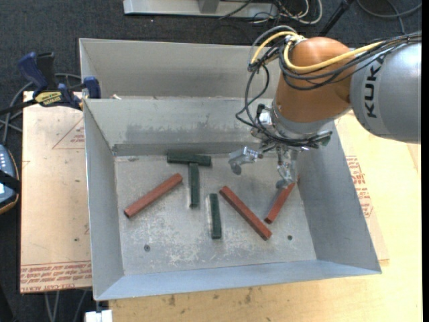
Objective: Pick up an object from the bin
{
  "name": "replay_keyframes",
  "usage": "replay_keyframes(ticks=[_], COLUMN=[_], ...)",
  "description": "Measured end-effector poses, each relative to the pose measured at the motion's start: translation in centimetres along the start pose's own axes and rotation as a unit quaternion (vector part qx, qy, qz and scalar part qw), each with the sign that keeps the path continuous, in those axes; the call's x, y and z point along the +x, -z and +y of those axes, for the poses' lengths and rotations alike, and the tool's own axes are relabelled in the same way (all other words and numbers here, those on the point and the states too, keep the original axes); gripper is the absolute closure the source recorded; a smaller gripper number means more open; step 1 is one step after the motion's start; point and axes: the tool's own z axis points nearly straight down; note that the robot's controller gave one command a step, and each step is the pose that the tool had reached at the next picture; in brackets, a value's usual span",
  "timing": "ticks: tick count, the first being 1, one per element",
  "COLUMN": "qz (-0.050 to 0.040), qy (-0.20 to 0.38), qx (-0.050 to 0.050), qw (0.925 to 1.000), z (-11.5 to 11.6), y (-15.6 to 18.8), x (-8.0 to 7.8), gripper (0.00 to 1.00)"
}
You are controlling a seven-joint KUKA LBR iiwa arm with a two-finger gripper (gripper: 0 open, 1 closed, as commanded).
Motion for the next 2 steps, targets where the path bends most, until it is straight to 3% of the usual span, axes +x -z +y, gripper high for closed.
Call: replay_keyframes(ticks=[1, 2], qz=[0.0024, -0.0009], qy=[0.008, 0.029], qx=[-0.005, -0.001], qw=[1.0, 0.9996], z=[4.8, 1.7], y=[-2.2, -8.3], x=[5.7, 4.8], gripper=[0.0, 0.0])
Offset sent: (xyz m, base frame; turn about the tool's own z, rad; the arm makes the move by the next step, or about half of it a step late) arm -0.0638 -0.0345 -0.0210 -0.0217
